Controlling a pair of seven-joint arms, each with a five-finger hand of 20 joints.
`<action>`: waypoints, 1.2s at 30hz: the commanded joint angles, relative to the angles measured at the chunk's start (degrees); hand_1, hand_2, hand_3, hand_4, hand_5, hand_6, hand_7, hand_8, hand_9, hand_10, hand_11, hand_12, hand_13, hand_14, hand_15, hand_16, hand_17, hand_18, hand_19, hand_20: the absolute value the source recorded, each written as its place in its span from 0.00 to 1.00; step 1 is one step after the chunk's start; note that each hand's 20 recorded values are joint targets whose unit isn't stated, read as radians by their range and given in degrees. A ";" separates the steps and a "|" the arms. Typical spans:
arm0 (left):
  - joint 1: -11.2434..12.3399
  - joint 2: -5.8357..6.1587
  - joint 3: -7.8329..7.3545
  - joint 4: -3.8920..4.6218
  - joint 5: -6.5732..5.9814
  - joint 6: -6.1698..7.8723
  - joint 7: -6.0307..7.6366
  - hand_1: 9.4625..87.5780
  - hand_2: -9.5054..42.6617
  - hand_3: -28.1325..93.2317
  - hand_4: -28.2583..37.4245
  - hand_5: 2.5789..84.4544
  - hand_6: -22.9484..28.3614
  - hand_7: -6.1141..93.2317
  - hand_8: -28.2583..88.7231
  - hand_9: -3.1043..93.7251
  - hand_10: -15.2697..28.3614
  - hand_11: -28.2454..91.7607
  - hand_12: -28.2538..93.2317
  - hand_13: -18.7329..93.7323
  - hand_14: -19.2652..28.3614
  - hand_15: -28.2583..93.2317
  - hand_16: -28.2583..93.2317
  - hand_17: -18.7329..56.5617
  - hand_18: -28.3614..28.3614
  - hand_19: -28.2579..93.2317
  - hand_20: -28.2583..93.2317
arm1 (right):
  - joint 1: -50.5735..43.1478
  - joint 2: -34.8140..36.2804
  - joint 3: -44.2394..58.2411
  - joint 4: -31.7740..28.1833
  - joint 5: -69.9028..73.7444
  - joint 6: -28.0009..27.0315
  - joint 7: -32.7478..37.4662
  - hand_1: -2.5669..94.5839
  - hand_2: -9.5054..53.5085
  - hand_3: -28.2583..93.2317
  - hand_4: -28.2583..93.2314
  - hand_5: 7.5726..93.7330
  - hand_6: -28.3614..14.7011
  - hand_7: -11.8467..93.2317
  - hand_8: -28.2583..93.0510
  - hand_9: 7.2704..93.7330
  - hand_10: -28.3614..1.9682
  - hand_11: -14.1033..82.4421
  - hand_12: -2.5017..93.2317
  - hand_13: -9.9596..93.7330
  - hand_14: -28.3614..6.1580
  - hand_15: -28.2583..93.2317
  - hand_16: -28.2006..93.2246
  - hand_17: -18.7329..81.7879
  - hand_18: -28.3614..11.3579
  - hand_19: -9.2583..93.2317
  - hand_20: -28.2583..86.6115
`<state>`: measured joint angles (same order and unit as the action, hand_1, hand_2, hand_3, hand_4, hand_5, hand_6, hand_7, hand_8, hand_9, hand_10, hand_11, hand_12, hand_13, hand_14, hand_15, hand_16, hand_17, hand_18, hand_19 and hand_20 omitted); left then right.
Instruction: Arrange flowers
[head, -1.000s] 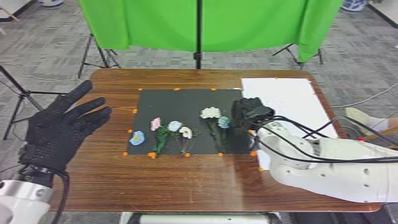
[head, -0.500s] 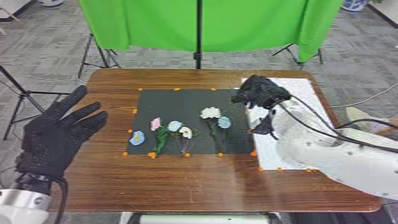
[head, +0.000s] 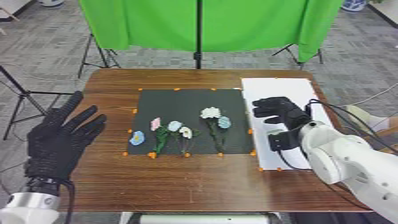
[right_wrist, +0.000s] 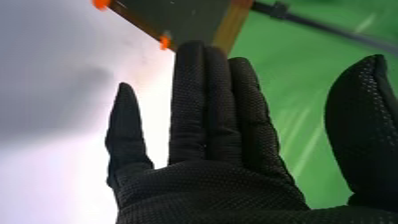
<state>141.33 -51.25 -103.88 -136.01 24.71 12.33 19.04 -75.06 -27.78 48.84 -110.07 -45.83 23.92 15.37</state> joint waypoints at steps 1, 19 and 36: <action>-0.29 0.29 -0.32 1.06 -0.31 -0.43 0.10 0.12 0.32 0.85 0.00 0.29 0.51 0.21 0.15 0.26 0.74 0.41 0.34 0.31 0.92 0.57 0.19 0.07 0.98 0.64 0.34 | -13.15 1.29 22.69 2.17 18.37 -3.99 -8.65 0.22 0.14 0.89 0.00 0.46 0.68 0.27 0.12 0.47 0.52 0.25 0.15 0.44 0.30 0.51 0.31 0.17 0.19 0.58 0.38; 1.17 0.45 -2.38 1.57 -0.76 -0.84 -0.54 0.11 0.31 0.85 0.00 0.30 0.52 0.22 0.15 0.29 0.78 0.43 0.34 0.33 0.96 0.61 0.17 0.09 1.00 0.66 0.37 | -14.63 2.67 21.95 3.10 29.95 -9.72 -17.75 0.22 0.18 0.90 0.00 0.45 0.72 0.28 0.12 0.49 0.54 0.28 0.17 0.46 0.33 0.54 0.35 0.17 0.15 0.57 0.41; 1.42 1.05 -1.77 1.15 -0.81 0.38 0.48 0.13 0.31 0.86 0.00 0.33 0.53 0.21 0.15 0.30 0.76 0.41 0.33 0.34 0.94 0.55 0.20 0.10 0.99 0.64 0.33 | -13.27 2.14 19.46 4.34 31.37 -13.17 -17.11 0.23 0.20 0.90 0.00 0.48 0.71 0.28 0.12 0.52 0.51 0.28 0.17 0.51 0.34 0.53 0.33 0.23 0.10 0.60 0.45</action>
<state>141.90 -50.34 -105.83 -135.06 24.19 11.94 19.11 -89.26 -25.54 69.15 -106.24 -14.73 12.25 -2.06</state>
